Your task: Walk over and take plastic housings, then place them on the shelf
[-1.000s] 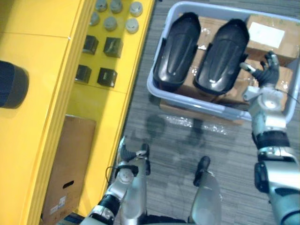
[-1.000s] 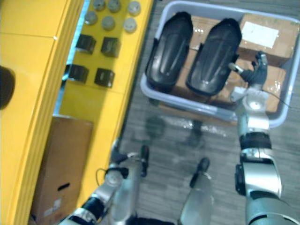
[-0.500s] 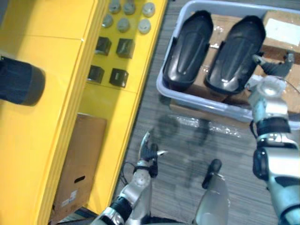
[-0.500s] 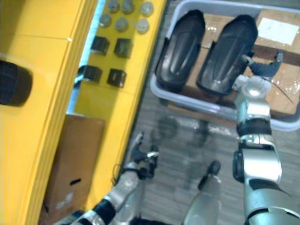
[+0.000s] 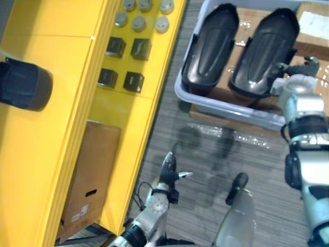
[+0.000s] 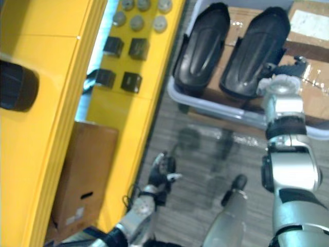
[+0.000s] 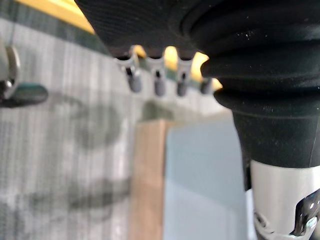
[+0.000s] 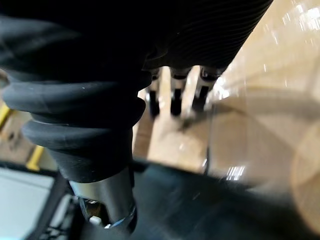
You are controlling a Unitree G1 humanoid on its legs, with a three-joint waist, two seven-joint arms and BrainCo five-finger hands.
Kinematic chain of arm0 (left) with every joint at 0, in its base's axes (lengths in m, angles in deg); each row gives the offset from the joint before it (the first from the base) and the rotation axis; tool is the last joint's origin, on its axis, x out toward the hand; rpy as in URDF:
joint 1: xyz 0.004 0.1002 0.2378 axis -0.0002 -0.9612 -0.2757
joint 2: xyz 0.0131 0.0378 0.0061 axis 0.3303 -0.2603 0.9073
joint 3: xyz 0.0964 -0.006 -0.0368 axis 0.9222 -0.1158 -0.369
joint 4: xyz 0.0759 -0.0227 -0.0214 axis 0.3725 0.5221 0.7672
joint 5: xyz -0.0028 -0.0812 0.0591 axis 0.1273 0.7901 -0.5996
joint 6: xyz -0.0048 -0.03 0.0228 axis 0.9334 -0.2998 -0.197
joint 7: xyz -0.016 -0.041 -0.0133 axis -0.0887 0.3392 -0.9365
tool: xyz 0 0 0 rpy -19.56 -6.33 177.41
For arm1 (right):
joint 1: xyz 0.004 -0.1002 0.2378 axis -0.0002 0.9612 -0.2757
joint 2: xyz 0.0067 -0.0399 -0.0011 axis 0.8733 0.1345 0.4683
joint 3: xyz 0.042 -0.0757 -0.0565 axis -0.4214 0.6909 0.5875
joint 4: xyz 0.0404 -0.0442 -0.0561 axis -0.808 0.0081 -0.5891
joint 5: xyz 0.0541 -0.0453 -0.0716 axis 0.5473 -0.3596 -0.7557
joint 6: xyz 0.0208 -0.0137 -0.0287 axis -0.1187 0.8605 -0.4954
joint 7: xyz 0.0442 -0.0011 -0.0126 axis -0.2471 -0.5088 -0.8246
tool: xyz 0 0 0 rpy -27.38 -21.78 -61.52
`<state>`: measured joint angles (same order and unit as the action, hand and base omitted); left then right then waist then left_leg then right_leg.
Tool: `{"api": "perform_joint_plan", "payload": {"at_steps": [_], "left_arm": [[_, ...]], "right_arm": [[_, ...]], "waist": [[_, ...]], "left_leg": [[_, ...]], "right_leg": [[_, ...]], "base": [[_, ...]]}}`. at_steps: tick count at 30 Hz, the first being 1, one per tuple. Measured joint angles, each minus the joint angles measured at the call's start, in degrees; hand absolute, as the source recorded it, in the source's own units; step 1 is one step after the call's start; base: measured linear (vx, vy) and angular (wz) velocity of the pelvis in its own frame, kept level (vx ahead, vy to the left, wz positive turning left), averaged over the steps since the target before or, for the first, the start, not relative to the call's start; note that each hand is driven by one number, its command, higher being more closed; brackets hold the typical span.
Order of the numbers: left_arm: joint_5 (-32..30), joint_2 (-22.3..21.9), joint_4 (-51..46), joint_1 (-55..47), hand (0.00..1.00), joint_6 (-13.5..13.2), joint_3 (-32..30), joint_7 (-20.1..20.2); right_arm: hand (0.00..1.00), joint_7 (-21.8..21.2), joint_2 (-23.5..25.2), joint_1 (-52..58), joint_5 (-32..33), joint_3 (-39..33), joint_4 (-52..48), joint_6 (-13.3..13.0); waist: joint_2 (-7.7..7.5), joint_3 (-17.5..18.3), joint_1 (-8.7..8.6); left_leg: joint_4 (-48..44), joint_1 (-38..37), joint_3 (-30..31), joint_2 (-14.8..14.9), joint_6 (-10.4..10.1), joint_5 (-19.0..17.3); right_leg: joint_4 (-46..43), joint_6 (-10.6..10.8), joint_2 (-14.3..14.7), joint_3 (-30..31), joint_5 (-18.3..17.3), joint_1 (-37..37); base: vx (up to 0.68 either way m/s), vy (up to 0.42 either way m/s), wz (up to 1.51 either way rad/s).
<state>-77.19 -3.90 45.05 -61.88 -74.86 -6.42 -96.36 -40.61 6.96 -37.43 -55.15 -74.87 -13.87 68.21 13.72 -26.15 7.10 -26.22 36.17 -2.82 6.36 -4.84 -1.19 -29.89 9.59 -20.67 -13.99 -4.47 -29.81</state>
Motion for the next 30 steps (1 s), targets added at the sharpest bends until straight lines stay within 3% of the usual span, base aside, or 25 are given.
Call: {"api": "perform_joint_plan", "payload": {"at_steps": [2, 8, 17, 25, 30], "left_arm": [[0.8, 0.0, -0.4, -0.2, 0.0, -1.1, 0.7, 0.4], [0.9, 2.0, -3.9, -0.9, 0.0, -1.2, 3.6, 1.0], [0.9, 2.4, -5.8, -2.0, 0.0, -1.1, 4.8, 1.0], [1.0, 6.5, -11.6, -4.3, 0.0, -1.3, 3.6, 2.8], [1.0, 6.9, -16.7, -4.6, 0.0, -2.9, -1.6, 3.6]], "right_arm": [[1.0, -1.3, -0.9, -0.8, -3.7, 1.6, 2.3, 2.2], [1.0, -3.8, -1.3, -1.1, -6.0, 2.0, 5.2, 5.4], [1.0, -4.5, -1.3, 3.8, -15.4, -0.7, 6.2, 5.5], [1.0, 0.3, -1.3, 10.3, -17.0, -5.3, 5.9, -3.8], [1.0, 2.9, -1.1, 15.1, -17.3, -6.4, 1.2, -8.8]], "waist": [[-0.01, 0.0, 0.09], [-0.08, 0.0, 0.14], [-1.0, 0.6, 1.57], [-4.07, 1.2, 1.07], [-7.36, 0.9, -0.42]], "left_leg": [[-0.1, 0.1, -0.5, -0.1, 0.2, 0.2], [-0.5, 1.1, -0.5, 0.0, 0.6, 0.2], [-2.2, 2.1, -0.2, 0.1, 0.9, 0.2], [-3.1, 1.7, -0.7, 2.5, 0.8, 0.6], [-1.3, -2.3, -1.8, 3.8, 0.7, 0.5]], "right_leg": [[-0.6, 0.0, -0.4, 0.0, -0.2, -0.2], [-2.0, 0.0, -1.1, -1.0, -1.2, -0.6], [-3.3, 0.1, -1.7, -2.0, -1.7, -0.3], [0.7, 0.4, 0.2, -4.6, 0.0, 3.6], [5.2, 0.4, 2.1, -4.6, 1.6, 8.0]], "base": [[0.0, -0.003, 0.06], [0.0, -0.01, 0.11], [0.0, 0.001, 0.06], [0.01, 0.013, 0.03], [0.03, 0.014, -0.13]]}}
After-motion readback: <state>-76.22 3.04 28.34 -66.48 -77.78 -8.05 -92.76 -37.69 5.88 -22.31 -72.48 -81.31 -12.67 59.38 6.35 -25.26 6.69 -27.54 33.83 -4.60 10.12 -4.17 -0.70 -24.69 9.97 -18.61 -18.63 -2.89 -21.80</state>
